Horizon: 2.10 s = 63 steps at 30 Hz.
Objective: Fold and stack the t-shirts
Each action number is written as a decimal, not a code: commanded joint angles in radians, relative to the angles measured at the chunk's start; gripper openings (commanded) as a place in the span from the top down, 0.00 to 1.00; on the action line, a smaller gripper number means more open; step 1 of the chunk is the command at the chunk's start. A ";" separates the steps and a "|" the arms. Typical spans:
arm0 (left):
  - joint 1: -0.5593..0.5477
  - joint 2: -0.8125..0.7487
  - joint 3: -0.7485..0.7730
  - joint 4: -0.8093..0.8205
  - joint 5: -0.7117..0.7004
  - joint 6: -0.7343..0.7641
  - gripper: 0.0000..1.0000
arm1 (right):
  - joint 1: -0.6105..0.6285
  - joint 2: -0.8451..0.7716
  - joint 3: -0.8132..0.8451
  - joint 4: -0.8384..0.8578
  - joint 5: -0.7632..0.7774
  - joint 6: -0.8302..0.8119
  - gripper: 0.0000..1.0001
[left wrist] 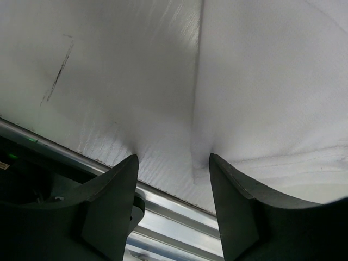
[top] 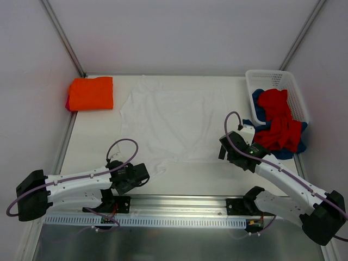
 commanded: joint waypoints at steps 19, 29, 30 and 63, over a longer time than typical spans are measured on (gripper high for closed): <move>-0.013 0.162 -0.005 0.236 -0.116 -0.026 0.70 | 0.008 0.049 -0.045 0.066 -0.018 0.013 0.00; -0.013 0.179 0.006 0.256 -0.122 -0.002 0.96 | 0.006 0.046 -0.056 0.068 -0.024 0.018 0.01; -0.013 0.178 0.006 0.254 -0.124 0.000 1.00 | 0.009 0.043 -0.059 0.069 -0.029 0.019 0.01; -0.013 0.083 -0.054 0.242 -0.119 -0.008 1.00 | -0.350 0.196 -0.222 0.503 -0.389 -0.033 0.05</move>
